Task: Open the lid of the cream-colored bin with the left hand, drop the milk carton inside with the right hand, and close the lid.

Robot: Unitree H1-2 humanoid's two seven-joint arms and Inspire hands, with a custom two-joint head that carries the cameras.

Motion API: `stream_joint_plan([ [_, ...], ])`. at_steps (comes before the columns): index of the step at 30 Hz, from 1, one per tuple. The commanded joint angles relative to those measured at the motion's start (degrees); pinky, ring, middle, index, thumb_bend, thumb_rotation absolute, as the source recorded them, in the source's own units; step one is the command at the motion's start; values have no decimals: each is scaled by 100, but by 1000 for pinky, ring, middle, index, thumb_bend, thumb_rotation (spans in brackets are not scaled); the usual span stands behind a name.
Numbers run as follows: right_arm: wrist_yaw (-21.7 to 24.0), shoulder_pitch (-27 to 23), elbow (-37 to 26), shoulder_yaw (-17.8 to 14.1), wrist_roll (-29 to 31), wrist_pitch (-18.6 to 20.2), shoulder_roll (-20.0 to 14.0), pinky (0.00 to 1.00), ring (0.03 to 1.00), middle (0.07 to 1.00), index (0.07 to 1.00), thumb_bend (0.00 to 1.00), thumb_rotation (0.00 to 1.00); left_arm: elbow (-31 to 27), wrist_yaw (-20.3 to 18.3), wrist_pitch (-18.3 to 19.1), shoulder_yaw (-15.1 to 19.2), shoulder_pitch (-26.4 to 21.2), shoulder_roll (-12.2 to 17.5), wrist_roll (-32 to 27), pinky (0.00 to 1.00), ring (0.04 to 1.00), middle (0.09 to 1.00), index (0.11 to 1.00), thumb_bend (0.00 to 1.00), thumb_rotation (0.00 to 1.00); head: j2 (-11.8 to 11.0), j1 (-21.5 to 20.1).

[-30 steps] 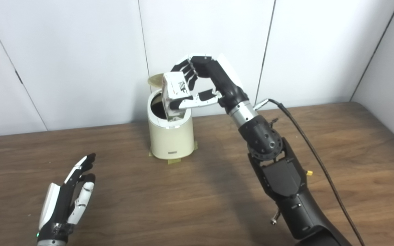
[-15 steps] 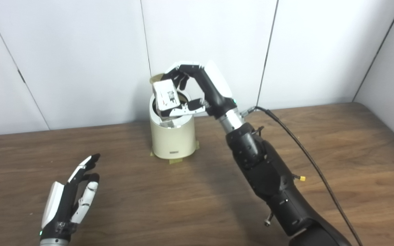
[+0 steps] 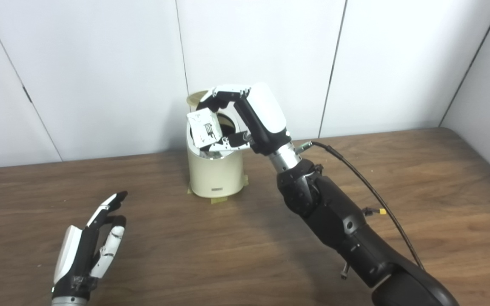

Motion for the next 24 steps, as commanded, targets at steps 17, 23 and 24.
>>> stream_joint_plan([
  [17,-1022,-597,671,443,-325,-180,-262,405,461,483,472,520,0,-147,108,-77,-66,136,-196,59,794,863,878,873,424,1000,38,21],
  [23,-1149,-630,902,489,-303,-181,-308,401,462,485,471,520,0,-142,102,-85,-72,137,-198,75,800,869,881,872,428,1000,26,25],
  [24,-1179,-637,933,510,-289,-181,-319,399,461,485,471,520,0,-144,103,-83,-74,139,-198,82,800,869,881,871,428,1000,22,27],
])
